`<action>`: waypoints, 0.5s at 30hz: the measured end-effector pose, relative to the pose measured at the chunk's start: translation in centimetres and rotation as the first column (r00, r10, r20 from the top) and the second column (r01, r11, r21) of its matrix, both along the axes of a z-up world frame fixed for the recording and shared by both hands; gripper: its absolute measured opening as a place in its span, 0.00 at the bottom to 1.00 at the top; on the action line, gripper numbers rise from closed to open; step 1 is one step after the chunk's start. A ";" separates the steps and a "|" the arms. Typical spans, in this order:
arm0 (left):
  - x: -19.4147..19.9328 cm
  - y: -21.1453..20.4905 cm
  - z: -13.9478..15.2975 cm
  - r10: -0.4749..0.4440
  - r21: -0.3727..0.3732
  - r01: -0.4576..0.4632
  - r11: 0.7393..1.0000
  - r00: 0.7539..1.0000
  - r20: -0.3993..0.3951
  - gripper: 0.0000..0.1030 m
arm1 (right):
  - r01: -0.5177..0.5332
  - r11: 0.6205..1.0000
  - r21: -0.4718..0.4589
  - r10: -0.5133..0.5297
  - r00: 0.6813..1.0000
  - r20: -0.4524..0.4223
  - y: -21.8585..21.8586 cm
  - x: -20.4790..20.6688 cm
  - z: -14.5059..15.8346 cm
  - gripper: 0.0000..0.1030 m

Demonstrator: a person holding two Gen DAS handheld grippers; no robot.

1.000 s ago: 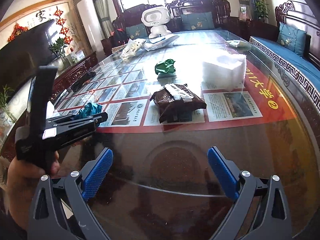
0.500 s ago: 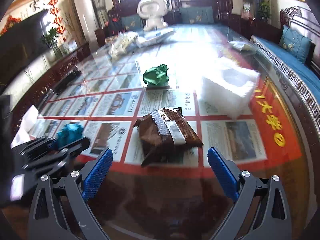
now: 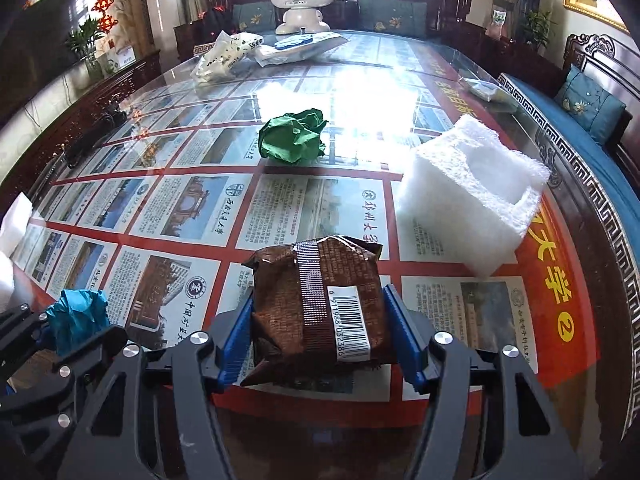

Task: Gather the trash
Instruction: 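Close the right tool on the brown chocolate wrapper and lift it, then carry the teal cloth and chocolate wrapper down over the yellow bin with both tools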

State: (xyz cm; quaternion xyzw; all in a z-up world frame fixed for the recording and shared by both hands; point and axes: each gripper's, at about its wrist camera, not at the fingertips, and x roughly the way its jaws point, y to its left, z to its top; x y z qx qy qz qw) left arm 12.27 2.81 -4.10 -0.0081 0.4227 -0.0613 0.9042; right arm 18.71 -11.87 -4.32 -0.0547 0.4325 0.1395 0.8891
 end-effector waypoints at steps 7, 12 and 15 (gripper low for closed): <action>-1.2 -0.5 0.4 -0.011 0.000 0.011 1.000 1.000 0.011 0.26 | 0.013 0.999 0.040 -0.015 0.999 0.044 -1.6 -2.9 0.8 0.49; -3.0 -1.8 0.7 -0.038 -0.002 0.038 0.999 0.999 0.012 0.26 | 0.002 0.999 0.048 -0.006 0.996 0.091 -2.2 -6.8 1.9 0.49; -4.5 -2.5 0.9 -0.051 -0.002 0.051 0.999 0.999 0.016 0.26 | -0.007 0.998 0.067 -0.001 0.992 0.124 -2.8 -9.6 3.0 0.49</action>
